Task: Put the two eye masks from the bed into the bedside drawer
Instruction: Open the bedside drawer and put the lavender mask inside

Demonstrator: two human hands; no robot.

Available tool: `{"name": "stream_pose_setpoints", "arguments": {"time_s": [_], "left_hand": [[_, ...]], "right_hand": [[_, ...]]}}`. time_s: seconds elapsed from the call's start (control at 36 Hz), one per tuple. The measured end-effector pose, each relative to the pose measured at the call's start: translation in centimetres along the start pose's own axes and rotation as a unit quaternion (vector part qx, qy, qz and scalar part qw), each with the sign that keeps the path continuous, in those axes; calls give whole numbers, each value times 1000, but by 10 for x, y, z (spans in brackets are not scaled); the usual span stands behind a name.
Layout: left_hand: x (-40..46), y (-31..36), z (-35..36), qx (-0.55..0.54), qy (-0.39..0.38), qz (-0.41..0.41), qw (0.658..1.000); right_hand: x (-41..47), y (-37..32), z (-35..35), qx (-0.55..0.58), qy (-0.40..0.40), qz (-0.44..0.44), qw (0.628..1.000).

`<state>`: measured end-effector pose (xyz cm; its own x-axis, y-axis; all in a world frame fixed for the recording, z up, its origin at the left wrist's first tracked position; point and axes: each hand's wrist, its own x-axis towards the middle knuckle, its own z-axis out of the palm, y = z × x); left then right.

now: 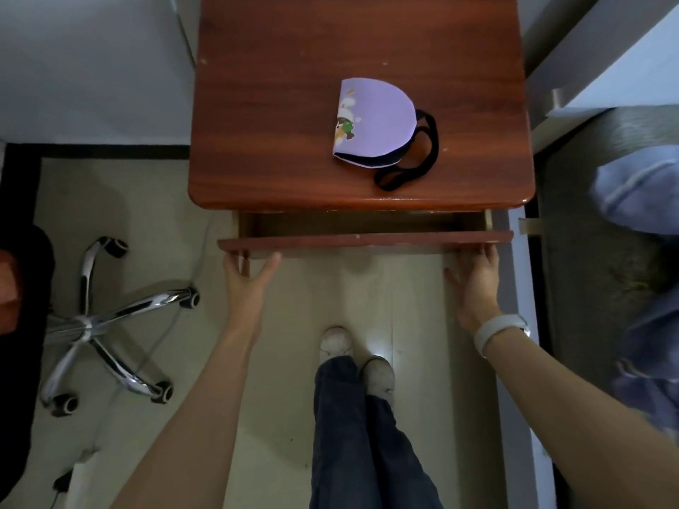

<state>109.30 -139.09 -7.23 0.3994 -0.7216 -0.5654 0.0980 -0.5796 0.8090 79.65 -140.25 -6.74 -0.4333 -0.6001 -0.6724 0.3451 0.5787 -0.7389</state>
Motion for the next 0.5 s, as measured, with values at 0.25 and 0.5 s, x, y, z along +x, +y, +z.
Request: {"name": "stream_pose_setpoints", "arguments": {"time_s": [0.25,0.5], "left_hand": [[-24,-7,-13,-154,4,-102,983],[-14,-33,-16,-227,-23,-165,960]], "right_hand": [[-9,14,-39,184,-48,122,974],[-7,13,-26,150,-17,160,976]]}}
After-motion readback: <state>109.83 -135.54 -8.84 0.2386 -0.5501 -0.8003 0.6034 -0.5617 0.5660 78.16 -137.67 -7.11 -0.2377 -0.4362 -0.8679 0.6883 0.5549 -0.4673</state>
